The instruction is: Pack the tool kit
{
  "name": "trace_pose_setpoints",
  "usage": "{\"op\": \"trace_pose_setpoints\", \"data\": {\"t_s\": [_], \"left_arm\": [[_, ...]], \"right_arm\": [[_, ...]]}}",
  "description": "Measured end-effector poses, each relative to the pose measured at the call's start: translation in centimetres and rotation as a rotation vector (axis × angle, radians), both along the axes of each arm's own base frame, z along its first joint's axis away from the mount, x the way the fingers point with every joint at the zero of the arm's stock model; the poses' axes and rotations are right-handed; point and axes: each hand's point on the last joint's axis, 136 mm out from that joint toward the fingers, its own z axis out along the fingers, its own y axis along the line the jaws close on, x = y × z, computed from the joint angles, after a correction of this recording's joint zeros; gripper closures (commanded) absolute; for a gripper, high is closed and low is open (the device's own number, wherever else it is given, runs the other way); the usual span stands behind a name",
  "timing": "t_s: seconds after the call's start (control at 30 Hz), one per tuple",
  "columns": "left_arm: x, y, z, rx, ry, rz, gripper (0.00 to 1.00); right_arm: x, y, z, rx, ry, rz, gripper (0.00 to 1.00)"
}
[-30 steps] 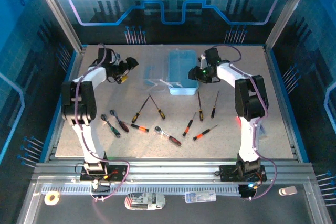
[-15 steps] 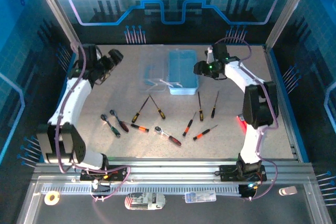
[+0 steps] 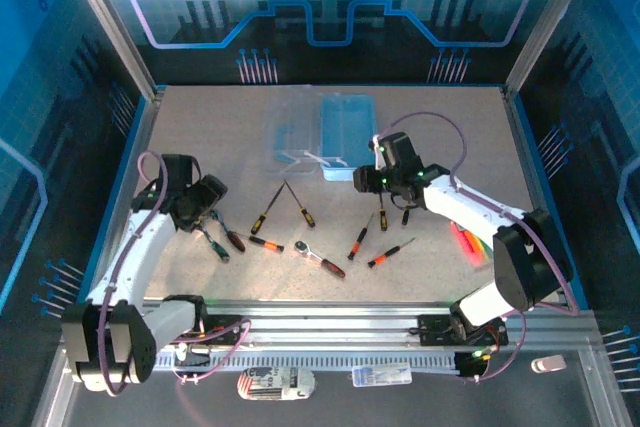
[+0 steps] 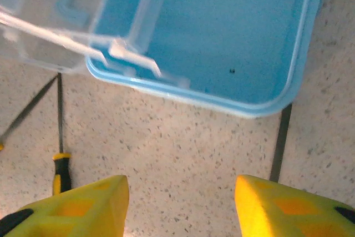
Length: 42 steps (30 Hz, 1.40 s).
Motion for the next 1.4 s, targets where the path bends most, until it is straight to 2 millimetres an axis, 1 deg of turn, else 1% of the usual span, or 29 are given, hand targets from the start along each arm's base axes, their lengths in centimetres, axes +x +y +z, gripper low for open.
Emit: {"op": "trace_pose_setpoints", "data": {"t_s": [0.07, 0.1, 0.2, 0.3, 0.33, 0.43, 0.53, 0.7, 0.83, 0.93, 1.0, 1.07, 1.13, 1.23, 1.4], "left_arm": [[-1.3, 0.2, -1.7, 0.011, 0.055, 0.018, 0.23], [-1.9, 0.2, -2.4, 0.016, 0.08, 0.023, 0.24], [-3.6, 0.2, -4.4, 0.026, 0.142, 0.037, 0.3], [-4.7, 0.0, -6.0, 0.029, 0.18, 0.04, 0.35], [-5.1, 0.0, -6.5, 0.035, 0.192, 0.042, 0.39], [-5.6, 0.3, -7.5, 0.05, 0.217, 0.058, 0.48], [-5.2, 0.9, -8.3, 0.08, 0.239, 0.07, 0.54], [-4.2, 1.4, -9.1, 0.098, 0.244, 0.07, 0.61], [-2.6, 2.1, -8.9, 0.106, 0.224, 0.069, 0.62], [-1.4, 2.6, -8.5, 0.111, 0.198, 0.074, 0.66], [-1.0, 2.9, -8.5, 0.115, 0.189, 0.074, 0.71], [-1.1, 3.2, -8.7, 0.115, 0.199, 0.078, 0.72], [-1.1, 3.3, -8.9, 0.112, 0.205, 0.084, 0.71], [-1.1, 3.3, -8.9, 0.109, 0.204, 0.083, 0.63], [-1.1, 3.2, -8.9, 0.104, 0.204, 0.083, 0.57]], "right_arm": [[-0.5, -0.1, -1.0, 0.008, 0.017, -0.002, 0.55], [-0.7, 0.0, -1.2, 0.014, 0.02, 0.0, 0.57], [-0.8, 0.9, -1.0, 0.035, 0.008, 0.022, 0.6], [-0.9, 1.9, -0.6, 0.05, -0.023, 0.048, 0.63], [-1.1, 2.1, -0.7, 0.052, -0.029, 0.054, 0.63], [-1.5, 2.1, -1.3, 0.055, -0.026, 0.057, 0.64], [-1.7, 2.0, -1.7, 0.055, -0.02, 0.054, 0.64], [-1.5, 2.2, -1.4, 0.062, -0.033, 0.055, 0.64], [-1.4, 2.3, -1.3, 0.066, -0.04, 0.056, 0.64], [-1.5, 2.5, -1.2, 0.067, -0.041, 0.061, 0.64], [-1.6, 2.6, -1.2, 0.067, -0.041, 0.066, 0.64], [-1.7, 2.7, -1.2, 0.067, -0.043, 0.069, 0.64], [-1.7, 2.7, -1.0, 0.068, -0.048, 0.067, 0.64], [-1.6, 2.6, -0.9, 0.067, -0.054, 0.064, 0.64], [-1.6, 2.6, -0.9, 0.065, -0.055, 0.061, 0.63]]}}
